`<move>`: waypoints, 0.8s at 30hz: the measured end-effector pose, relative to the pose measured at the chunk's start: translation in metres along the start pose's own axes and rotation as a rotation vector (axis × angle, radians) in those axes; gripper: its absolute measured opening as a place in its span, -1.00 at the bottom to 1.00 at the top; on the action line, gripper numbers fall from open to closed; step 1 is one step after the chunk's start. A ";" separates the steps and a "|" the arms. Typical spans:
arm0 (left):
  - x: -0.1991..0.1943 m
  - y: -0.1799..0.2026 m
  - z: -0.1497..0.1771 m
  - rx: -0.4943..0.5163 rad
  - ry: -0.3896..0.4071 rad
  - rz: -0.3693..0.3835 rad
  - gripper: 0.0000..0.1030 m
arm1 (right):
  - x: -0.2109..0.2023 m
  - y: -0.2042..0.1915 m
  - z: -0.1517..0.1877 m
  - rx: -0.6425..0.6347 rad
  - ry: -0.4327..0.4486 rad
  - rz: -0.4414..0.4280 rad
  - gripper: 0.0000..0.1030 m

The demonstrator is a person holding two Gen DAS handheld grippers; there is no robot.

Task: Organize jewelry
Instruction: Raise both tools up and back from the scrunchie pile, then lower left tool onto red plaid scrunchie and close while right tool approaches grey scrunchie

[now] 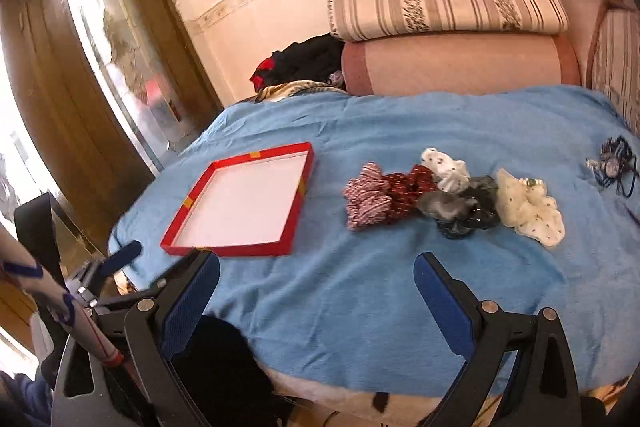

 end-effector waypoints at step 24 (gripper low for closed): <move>0.019 -0.015 0.015 -0.025 -0.075 -0.013 1.00 | 0.001 -0.012 0.009 -0.031 -0.017 0.087 0.95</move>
Point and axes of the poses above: each gripper's, at about its wrist camera, not at the fingertips, and x roughly the way its jaws point, y to its right, z to its underside, the point moved 6 cm from there along x, roughly the way its jaws point, and after that the axes turned 9 degrees about -x, right-handed, at the moved point
